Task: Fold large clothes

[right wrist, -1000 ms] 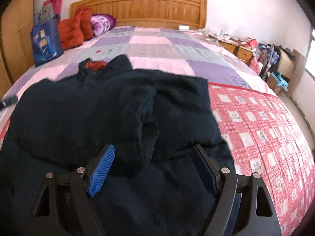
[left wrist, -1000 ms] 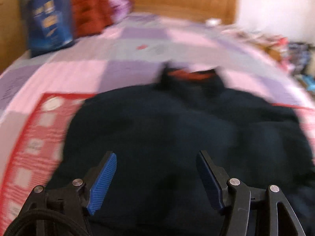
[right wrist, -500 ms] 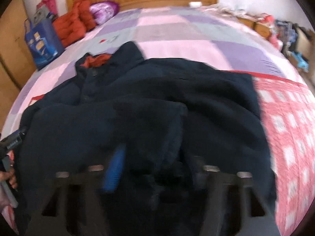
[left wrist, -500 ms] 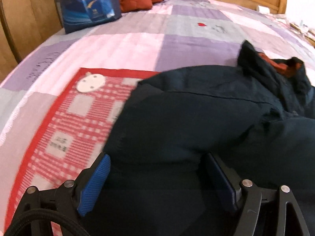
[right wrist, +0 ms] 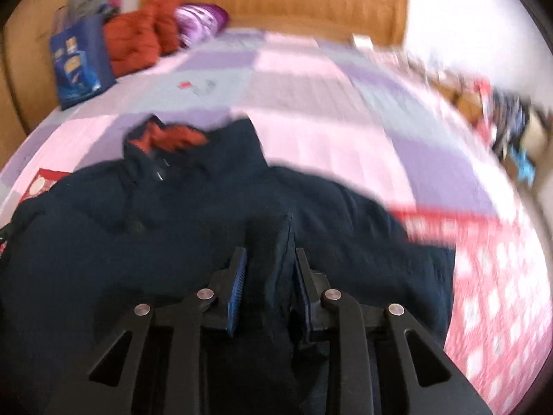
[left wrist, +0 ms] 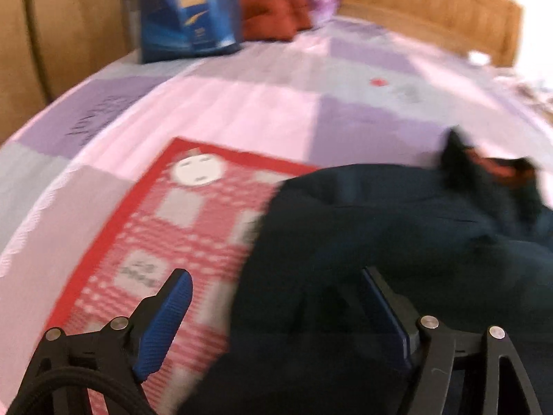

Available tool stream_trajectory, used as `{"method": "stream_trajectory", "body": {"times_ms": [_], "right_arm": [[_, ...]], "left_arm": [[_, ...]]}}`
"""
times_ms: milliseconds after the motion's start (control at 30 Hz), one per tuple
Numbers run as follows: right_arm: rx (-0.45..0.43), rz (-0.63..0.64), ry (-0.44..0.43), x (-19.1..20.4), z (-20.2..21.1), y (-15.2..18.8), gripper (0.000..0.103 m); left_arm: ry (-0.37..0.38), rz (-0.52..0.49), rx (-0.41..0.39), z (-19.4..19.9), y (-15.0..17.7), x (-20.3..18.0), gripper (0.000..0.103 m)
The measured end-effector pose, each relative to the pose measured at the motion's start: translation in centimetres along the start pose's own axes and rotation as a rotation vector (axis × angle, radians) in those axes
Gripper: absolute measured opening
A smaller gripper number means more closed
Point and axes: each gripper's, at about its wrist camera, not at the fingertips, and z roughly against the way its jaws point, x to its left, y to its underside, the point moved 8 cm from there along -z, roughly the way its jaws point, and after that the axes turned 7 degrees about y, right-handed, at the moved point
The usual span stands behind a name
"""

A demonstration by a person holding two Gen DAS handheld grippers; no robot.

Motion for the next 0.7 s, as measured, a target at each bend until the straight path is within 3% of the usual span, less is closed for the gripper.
{"method": "stream_trajectory", "body": {"times_ms": [33,167,267,333,400,467,567,700], "right_arm": [[0.007,-0.012,-0.006,-0.7,0.4,1.0,0.029],[-0.035,-0.006,0.013,-2.9,3.3,4.2,0.049],[-0.110,-0.033,0.032,-3.2,5.5,4.2,0.057],[-0.157,-0.047,0.004,-2.1,6.8,3.9,0.057],[-0.181,-0.023,-0.039,0.2,7.5,3.8,0.057],[-0.152,0.064,-0.051,3.0,6.3,4.2,0.057],[-0.044,0.146,0.015,3.9,1.3,4.9,0.057],[-0.004,0.112,0.014,2.7,-2.1,2.8,0.056]], "left_arm": [[0.033,-0.024,-0.002,0.5,0.0,-1.0,0.082],[0.099,-0.138,-0.011,1.1,-0.8,-4.3,0.082],[0.139,-0.188,-0.007,0.0,-1.8,-7.3,0.082],[0.135,-0.209,0.047,-2.1,-1.4,-8.7,0.082],[0.080,-0.220,0.118,-4.9,-0.4,-8.9,0.083],[0.052,-0.188,0.163,-7.1,0.0,-8.3,0.087],[0.021,-0.175,0.153,-8.1,-0.8,-7.7,0.093],[-0.032,-0.201,0.168,-9.8,-1.4,-7.3,0.098]]}}
